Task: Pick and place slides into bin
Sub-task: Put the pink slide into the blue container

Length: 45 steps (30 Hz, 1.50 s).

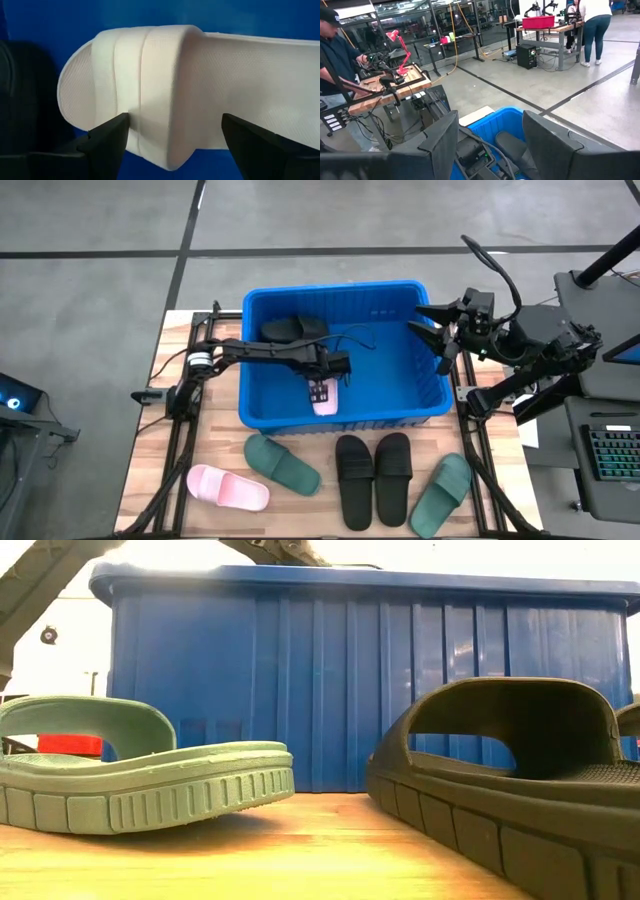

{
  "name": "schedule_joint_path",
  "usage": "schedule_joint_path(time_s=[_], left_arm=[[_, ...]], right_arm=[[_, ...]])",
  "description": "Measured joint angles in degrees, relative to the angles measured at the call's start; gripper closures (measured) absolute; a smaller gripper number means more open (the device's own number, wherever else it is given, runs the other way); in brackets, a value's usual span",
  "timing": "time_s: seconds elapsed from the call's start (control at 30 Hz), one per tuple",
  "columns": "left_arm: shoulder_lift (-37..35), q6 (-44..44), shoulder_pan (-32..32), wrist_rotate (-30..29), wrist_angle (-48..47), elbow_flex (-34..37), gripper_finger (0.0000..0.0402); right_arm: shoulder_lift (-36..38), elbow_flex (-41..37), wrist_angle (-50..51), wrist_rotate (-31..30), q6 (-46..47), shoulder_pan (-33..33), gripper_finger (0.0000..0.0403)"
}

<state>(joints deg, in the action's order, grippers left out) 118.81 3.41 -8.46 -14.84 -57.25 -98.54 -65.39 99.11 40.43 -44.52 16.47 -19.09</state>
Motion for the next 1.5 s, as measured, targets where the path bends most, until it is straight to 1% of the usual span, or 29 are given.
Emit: schedule_joint_path(time_s=[0.13,0.4,0.6,0.9,1.1,1.23,1.3,1.37,1.5], left_arm=[[-1.1,3.7,-0.7,1.2,-0.2,0.0,0.0102],[-3.4,8.5,-1.9,9.9,-1.1,0.5,0.0102],[-5.8,9.4,-2.1,10.1,-6.5,-0.3,0.0102],[-15.3,8.9,-2.3,10.0,-6.0,0.5,0.0102],[-22.8,2.4,-2.3,11.1,-7.2,1.0,0.0102],[-29.0,-1.9,-1.9,14.8,-8.0,1.5,0.0102],[-31.8,-4.3,-1.5,18.3,-8.7,1.8,0.0102],[-34.7,-6.3,-1.0,23.7,-8.3,2.0,0.0102],[-39.4,-7.9,1.0,38.9,-8.0,2.4,0.0102]], right_arm=[[0.0,0.0,0.1,0.0,-0.1,0.0,0.0193],[0.2,0.0,0.1,0.0,-0.2,0.0,0.0193],[0.5,0.0,0.1,-0.1,-0.2,0.0,0.0193],[0.5,0.0,0.0,-0.5,-0.7,0.0,0.0193],[0.5,0.0,0.1,-0.5,-1.1,0.0,0.0193],[0.5,0.0,0.0,-0.5,-1.1,0.0,0.0193],[0.5,0.0,0.0,-0.5,-0.4,0.0,0.0193],[0.5,0.0,0.0,-0.5,-0.2,0.0,0.0193],[0.4,0.0,-0.2,-0.5,0.0,0.0,0.0193]])
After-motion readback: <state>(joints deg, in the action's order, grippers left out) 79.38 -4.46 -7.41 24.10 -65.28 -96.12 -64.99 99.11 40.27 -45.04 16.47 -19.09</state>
